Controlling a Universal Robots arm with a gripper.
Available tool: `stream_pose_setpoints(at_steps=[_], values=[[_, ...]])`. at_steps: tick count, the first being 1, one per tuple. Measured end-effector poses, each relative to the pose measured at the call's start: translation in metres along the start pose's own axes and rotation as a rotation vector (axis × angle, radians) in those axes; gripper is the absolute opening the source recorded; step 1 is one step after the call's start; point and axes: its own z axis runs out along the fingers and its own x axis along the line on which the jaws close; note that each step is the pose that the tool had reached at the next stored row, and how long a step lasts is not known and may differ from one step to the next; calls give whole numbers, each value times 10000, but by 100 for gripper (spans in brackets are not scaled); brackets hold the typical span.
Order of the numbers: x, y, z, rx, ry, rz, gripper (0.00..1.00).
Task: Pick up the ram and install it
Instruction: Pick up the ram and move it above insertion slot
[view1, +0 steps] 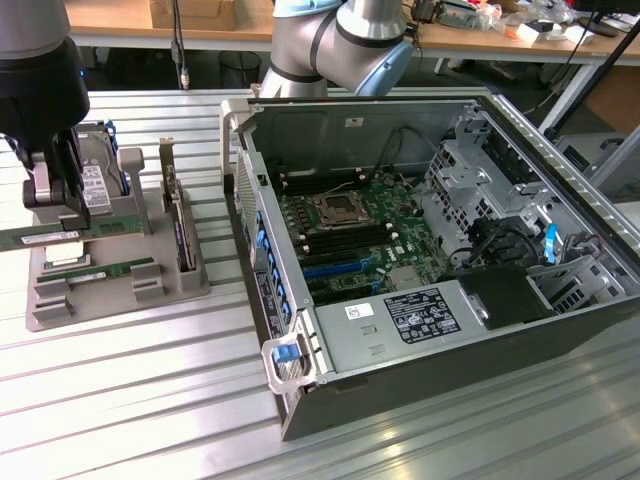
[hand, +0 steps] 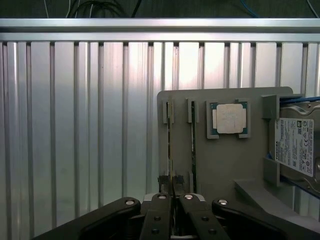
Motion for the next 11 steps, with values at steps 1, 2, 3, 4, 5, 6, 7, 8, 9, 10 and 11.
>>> stream_pose_setpoints(at_steps=[1,2,3,4,5,6,7,8,9,10,11], values=[[0,0,-2,-1,0,0,12],[0,0,-5,0,0,0,12],[0,0,-6,0,0,0,12],[0,0,-8,1,-1,0,12],[0,0,-10,0,0,0,12],[0,0,-11,0,0,0,12],[0,0,-13,1,0,0,12],[1,0,-15,1,0,0,12],[1,0,-16,1,-1,0,12],[1,1,-28,0,0,0,12],[2,1,-45,0,0,0,12]])
